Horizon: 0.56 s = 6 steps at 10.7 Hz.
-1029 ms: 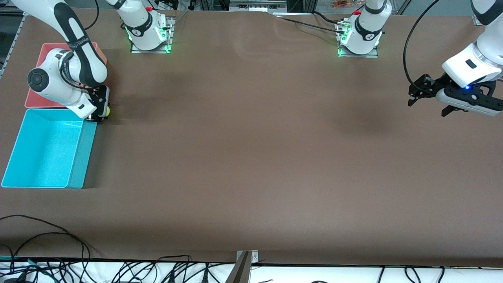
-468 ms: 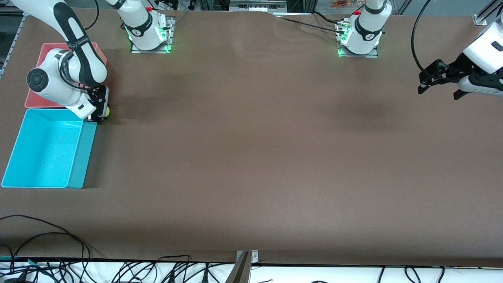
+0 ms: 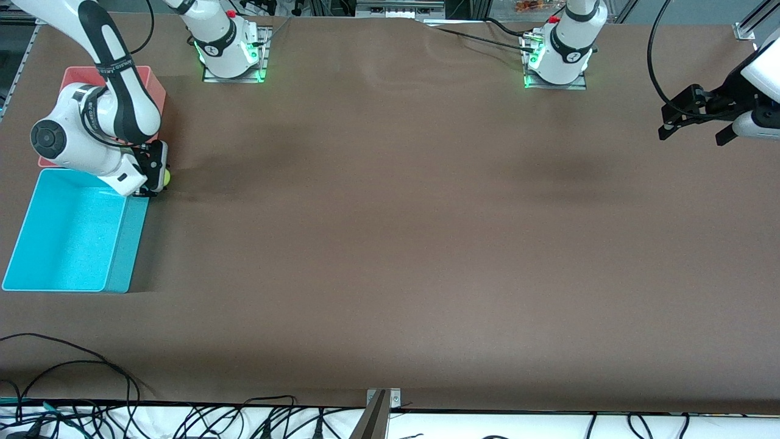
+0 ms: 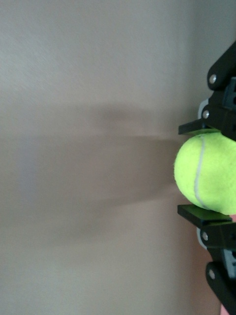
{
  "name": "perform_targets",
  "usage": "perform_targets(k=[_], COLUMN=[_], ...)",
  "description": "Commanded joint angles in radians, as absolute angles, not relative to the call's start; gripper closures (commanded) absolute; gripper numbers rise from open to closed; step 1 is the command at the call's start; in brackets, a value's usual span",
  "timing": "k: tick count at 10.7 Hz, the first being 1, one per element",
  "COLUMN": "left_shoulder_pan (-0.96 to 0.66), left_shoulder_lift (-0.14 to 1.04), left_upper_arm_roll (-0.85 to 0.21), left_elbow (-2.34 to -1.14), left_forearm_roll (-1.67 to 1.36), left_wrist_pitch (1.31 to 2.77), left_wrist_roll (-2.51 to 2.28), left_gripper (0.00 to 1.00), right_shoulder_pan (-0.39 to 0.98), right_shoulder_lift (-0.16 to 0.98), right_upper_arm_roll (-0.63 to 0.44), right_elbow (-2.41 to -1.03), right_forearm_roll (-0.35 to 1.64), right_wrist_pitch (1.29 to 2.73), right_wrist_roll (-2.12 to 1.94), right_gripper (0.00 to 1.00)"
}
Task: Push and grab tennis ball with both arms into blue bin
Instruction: 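Carry the ball over the blue bin and open the right gripper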
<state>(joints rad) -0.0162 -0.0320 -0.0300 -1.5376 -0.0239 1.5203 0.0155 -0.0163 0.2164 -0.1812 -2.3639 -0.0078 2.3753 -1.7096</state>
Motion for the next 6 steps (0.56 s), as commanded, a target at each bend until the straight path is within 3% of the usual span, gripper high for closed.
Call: perform_targets(k=[1,4,6], left_shoulder_pan=[-0.025,-0.021,-0.018], left_shoulder_lift=[0.023,0.026,0.028], left_upper_arm_roll=[-0.035,-0.058,-0.06], left_elbow=[-1.453,-1.463,-1.465], left_forearm_roll=[0.005,0.041,0.041], left_wrist_pitch=[1.454,1.436,1.427], left_wrist_roll=[-0.06,-0.06,-0.061], left_gripper=[0.0,0.0,0.0], right_shoulder_pan=[-0.014,-0.014,-0.017], right_shoulder_lift=[0.202,0.21,0.224], right_upper_arm_roll=[-0.137,-0.132,-0.168], right_elbow=[-2.28,-2.067,-1.975], right_forearm_roll=[-0.02,-0.018,-0.025], right_wrist_pitch=[2.242,2.032,2.0], right_wrist_roll=[-1.619,-1.533,-1.514], right_gripper=[0.93,0.91,0.91])
